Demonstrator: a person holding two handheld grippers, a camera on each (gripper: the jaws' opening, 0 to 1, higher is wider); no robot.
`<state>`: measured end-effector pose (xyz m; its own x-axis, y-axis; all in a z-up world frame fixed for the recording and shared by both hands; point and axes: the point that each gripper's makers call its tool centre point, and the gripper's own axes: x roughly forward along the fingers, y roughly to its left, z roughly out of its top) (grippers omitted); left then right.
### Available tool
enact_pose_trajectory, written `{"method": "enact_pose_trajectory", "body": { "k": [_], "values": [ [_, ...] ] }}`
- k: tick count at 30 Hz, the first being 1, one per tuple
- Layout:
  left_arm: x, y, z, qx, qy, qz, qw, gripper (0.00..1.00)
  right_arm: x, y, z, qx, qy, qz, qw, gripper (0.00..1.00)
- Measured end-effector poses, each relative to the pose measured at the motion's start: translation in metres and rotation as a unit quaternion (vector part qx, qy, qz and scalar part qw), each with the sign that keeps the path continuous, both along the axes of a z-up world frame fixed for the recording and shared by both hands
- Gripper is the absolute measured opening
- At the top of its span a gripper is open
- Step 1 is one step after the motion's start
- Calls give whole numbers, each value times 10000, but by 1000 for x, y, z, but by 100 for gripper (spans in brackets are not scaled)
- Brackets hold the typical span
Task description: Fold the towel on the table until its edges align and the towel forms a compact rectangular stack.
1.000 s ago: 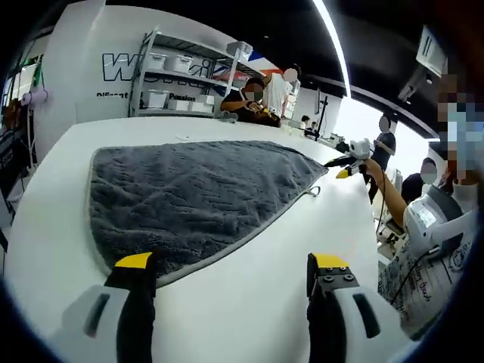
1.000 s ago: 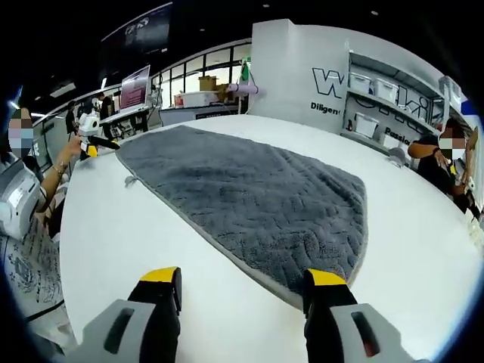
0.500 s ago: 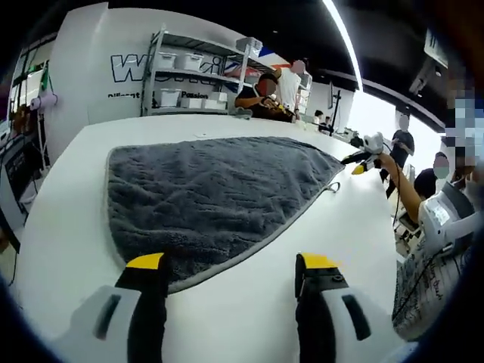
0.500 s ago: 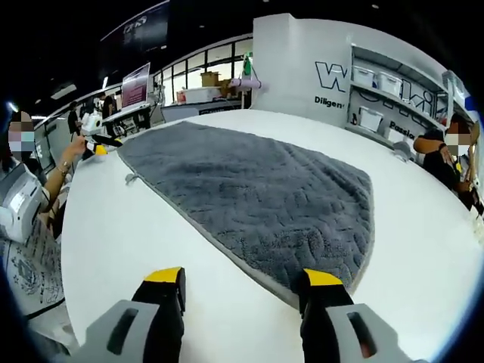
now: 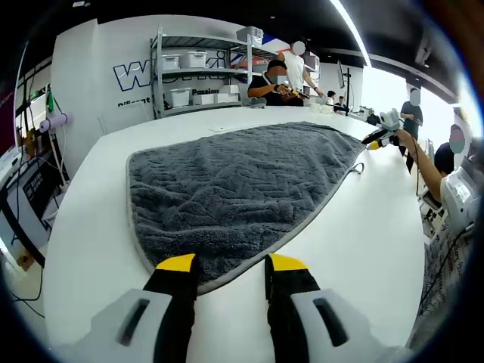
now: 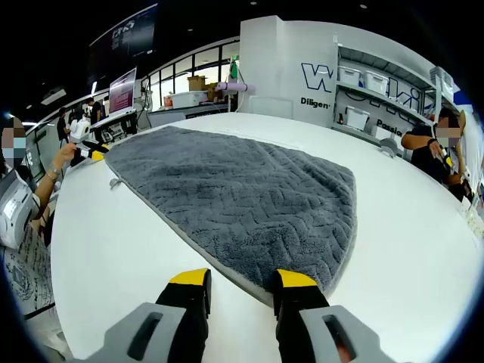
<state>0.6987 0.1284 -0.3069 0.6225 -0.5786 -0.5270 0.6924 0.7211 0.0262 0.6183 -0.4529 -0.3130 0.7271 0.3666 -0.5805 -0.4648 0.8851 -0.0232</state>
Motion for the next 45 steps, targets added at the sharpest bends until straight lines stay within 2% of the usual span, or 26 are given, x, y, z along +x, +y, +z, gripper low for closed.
{"method": "enact_pose_trajectory", "body": {
  "k": [6,11,15,18,27,37,45],
  "values": [
    [2,2,1,-92,-111,16,9999,35,0,-3,0,-29,-77,-92,9999,25],
    [7,5,1,-39,-202,32,9998,20,3,-9,0,-246,-156,-180,9994,10],
    [11,9,0,-16,-250,122,9996,10,4,-10,0,-240,-171,-249,9993,7],
    [12,9,0,16,-264,129,9996,8,3,-10,0,-203,-175,-285,9992,7],
    [6,10,0,-5,-120,136,9998,5,-2,-11,1,-128,-131,-308,9994,6],
    [-12,13,0,-83,1,82,9999,5,-11,-15,1,-71,-79,-297,9995,6],
    [-19,14,-1,-19,86,42,10000,5,-17,-15,0,-42,-84,-264,9996,6]
  ]
}}
